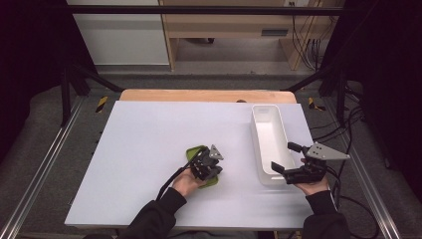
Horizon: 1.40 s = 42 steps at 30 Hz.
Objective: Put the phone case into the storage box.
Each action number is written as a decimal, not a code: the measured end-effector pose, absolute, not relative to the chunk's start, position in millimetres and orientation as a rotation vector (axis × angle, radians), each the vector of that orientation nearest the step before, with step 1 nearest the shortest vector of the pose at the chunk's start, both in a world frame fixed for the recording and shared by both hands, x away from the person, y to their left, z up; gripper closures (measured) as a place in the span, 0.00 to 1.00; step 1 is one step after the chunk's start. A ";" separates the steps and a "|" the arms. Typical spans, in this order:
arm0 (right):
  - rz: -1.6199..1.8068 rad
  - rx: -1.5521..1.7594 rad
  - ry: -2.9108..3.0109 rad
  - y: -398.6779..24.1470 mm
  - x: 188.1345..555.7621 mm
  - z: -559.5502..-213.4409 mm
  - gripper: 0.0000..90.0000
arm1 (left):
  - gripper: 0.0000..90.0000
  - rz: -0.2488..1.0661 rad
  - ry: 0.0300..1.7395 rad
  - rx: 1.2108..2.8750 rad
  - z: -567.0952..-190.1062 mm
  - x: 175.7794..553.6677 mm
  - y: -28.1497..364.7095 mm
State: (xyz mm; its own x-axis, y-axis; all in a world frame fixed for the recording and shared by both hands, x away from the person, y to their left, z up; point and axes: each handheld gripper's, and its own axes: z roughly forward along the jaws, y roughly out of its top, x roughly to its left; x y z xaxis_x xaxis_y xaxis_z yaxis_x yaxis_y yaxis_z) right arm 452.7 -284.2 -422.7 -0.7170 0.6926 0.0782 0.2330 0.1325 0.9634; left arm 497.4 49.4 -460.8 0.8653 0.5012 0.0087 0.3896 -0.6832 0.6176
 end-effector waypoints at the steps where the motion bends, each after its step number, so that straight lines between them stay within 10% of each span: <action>1: 1.611 0.892 2.029 -284.3 452.7 -422.7 0.00 | 1.00 0.232 0.642 2.405 -460.9 497.1 50.7; 42: 1.611 0.898 2.026 -284.7 451.9 -422.1 0.00 | 1.00 0.263 0.649 2.447 -458.3 479.1 98.6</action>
State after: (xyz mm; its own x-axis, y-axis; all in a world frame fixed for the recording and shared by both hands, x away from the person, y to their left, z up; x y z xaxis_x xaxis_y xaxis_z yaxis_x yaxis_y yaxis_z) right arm 451.9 -284.7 -422.1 -0.7139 0.6955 0.0810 0.2353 0.1294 0.9633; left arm 479.1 98.6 -458.3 0.8616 0.5062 0.0386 0.3901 -0.7088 0.5877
